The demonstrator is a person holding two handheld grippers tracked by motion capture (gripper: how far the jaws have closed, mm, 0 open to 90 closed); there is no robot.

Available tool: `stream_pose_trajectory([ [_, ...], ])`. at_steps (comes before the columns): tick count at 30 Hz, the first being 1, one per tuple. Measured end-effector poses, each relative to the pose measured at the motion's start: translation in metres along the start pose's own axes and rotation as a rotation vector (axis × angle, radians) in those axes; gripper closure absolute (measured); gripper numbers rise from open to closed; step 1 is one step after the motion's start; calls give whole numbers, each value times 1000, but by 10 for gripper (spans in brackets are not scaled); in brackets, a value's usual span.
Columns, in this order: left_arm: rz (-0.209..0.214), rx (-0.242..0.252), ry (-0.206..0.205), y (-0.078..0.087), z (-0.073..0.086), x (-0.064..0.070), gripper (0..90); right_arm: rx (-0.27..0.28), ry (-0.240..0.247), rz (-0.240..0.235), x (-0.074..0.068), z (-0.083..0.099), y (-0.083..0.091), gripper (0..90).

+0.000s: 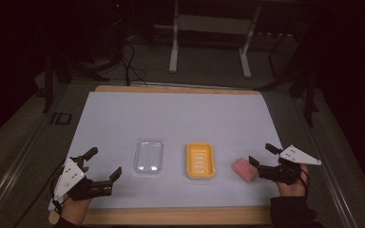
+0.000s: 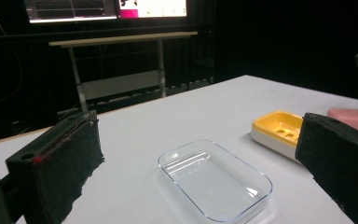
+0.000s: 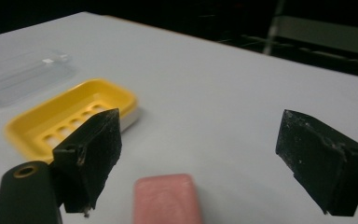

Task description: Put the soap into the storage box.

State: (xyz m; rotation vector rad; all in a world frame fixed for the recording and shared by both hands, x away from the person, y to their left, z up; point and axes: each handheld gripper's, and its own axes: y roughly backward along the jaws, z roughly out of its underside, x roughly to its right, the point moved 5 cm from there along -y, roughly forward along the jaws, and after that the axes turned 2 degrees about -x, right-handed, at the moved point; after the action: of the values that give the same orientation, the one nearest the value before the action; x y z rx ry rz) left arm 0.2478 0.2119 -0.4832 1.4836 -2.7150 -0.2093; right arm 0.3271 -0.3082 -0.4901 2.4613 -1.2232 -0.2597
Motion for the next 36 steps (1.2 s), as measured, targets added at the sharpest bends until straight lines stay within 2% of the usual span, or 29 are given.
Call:
stream_pose_trajectory([
  [2,14,0,3,0,1,-1,7,-10,7,-32,-2,2,-1,140],
  [4,26,1,8,0,2,-1,7,-16,16,-36,-3,3,-1,140],
  [7,43,-15,2,-2,4,0,7,-20,38,-72,-6,3,-3,139],
  [10,57,-14,-1,-3,4,3,7,-12,55,-63,-6,3,-3,140],
  [11,64,-25,-7,-2,5,4,7,-2,63,-75,-7,2,-3,140],
  [14,64,-18,-1,-1,4,5,7,2,82,-70,-7,0,-4,140],
  [16,62,-6,10,0,3,5,7,3,91,-59,-7,0,-4,141],
  [17,55,-4,10,1,3,5,7,-8,102,-24,-6,-1,-4,144],
  [18,56,-6,9,1,3,5,7,-12,106,-11,-5,-1,-4,144],
  [22,51,-17,-1,-1,4,6,7,-41,72,9,-1,0,-6,143],
  [25,35,-29,-8,-1,5,6,7,-64,79,64,3,1,-7,131],
  [26,35,-29,-8,-1,5,6,7,-64,79,64,3,1,-7,131],
  [27,31,-23,-8,0,4,5,7,-57,81,95,5,0,-8,127],
  [28,28,-23,-10,1,4,6,7,-60,86,102,5,0,-9,127],
  [33,22,-27,-18,1,4,7,7,-124,94,163,4,-1,-14,127],
  [35,21,-30,-21,1,4,7,7,-124,94,163,4,-1,-14,127],
  [36,16,-37,-31,0,5,8,7,-134,102,184,4,-1,-15,127],
])
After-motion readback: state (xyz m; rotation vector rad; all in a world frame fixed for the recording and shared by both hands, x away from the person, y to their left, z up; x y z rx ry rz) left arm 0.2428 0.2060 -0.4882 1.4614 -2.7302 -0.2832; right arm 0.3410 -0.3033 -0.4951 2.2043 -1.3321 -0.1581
